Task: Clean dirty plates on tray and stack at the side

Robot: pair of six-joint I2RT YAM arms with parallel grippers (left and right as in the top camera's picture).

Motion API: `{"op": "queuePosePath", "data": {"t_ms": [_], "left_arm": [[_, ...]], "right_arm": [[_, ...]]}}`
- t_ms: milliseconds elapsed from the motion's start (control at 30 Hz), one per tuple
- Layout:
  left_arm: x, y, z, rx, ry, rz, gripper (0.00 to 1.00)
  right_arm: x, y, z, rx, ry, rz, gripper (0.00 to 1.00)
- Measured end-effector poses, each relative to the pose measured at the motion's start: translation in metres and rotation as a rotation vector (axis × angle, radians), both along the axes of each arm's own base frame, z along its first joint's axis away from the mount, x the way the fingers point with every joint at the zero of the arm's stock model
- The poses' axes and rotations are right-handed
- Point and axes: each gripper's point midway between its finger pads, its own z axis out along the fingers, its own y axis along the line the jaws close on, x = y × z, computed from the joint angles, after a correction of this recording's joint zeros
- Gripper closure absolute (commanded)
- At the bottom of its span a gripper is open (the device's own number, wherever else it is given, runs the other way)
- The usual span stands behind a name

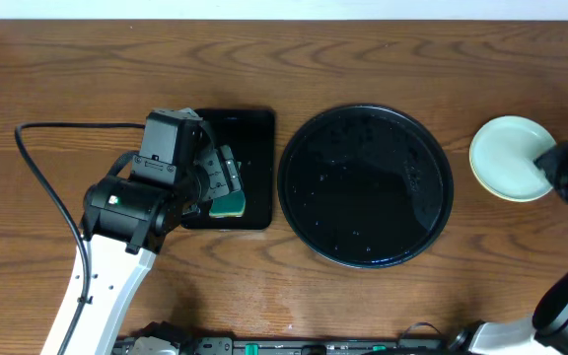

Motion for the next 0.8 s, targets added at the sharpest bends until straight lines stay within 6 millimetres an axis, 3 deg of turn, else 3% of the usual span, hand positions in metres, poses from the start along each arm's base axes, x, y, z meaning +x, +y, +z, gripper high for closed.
{"op": "queuePosePath", "data": {"t_ms": [100, 167, 267, 367, 400, 433, 500, 633, 800], "left_arm": [[0.000, 0.000, 0.000, 0.000, 0.000, 0.000, 0.18], [0.000, 0.000, 0.000, 0.000, 0.000, 0.000, 0.18], [0.000, 0.000, 0.000, 0.000, 0.000, 0.000, 0.18], [0.000, 0.000, 0.000, 0.000, 0.000, 0.001, 0.18], [0.000, 0.000, 0.000, 0.000, 0.000, 0.000, 0.18], [0.000, 0.000, 0.000, 0.000, 0.000, 0.000, 0.18], [0.000, 0.000, 0.000, 0.000, 0.000, 0.001, 0.18], [0.000, 0.000, 0.000, 0.000, 0.000, 0.000, 0.18], [0.000, 0.000, 0.000, 0.000, 0.000, 0.000, 0.18]], "right_arm": [[0.009, 0.031, 0.044, 0.070, -0.148, 0.119, 0.39], [0.005, 0.064, 0.079, 0.108, -0.223, 0.222, 0.39], [-0.011, 0.125, 0.121, 0.131, -0.286, 0.414, 0.39], [-0.039, 0.191, 0.150, 0.124, -0.323, 0.641, 0.39], [-0.041, 0.197, 0.152, 0.121, -0.326, 0.659, 0.33], [-0.056, 0.223, 0.164, 0.108, -0.353, 0.757, 0.01], [-0.076, 0.251, 0.177, 0.091, -0.384, 0.864, 0.01], [-0.115, 0.290, 0.202, 0.056, -0.465, 1.025, 0.01], [-0.139, 0.299, 0.211, 0.026, -0.500, 1.072, 0.01]]}}
